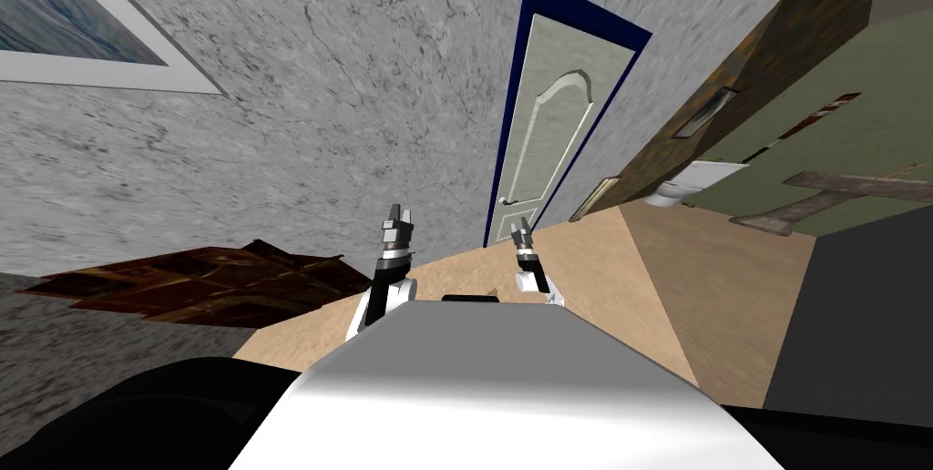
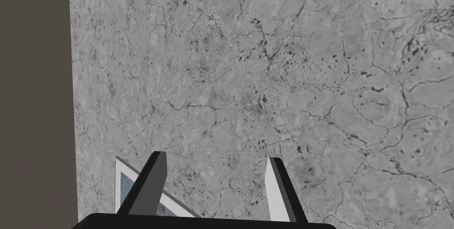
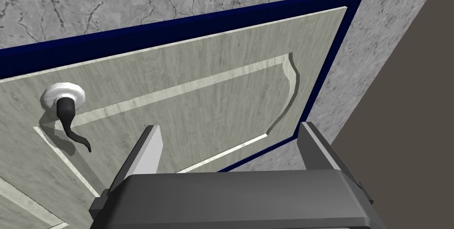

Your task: Pull the door open

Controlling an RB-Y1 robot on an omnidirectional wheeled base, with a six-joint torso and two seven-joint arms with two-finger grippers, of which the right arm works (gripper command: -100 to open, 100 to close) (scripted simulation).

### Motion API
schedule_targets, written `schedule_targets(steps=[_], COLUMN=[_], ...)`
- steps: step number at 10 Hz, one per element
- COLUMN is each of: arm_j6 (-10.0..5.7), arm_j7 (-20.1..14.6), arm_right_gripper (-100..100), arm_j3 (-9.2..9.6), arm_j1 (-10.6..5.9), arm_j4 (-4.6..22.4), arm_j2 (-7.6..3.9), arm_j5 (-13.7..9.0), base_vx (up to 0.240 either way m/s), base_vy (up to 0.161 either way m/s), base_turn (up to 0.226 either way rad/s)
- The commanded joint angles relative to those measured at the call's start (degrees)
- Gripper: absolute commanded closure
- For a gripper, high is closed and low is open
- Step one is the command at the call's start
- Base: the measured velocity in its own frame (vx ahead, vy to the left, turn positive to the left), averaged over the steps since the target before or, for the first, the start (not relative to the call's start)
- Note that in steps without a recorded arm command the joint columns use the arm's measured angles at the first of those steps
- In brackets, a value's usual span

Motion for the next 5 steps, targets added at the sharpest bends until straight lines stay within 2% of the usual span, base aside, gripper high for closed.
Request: schedule_targets(steps=[1,5], arm_j6=[-0.26,-0.53], arm_j7=[-0.03,0.15], arm_right_gripper=[-100,-100], arm_j3=[-0.04,0.04], arm_j1=[-1.03,-3.25], arm_j4=[2.71,8.49], arm_j2=[-0.53,-1.47], arm_j5=[-0.76,-2.48], base_vx=[0.060,0.051], base_vy=[-0.110,-0.109], base_turn=[0.140,0.139])
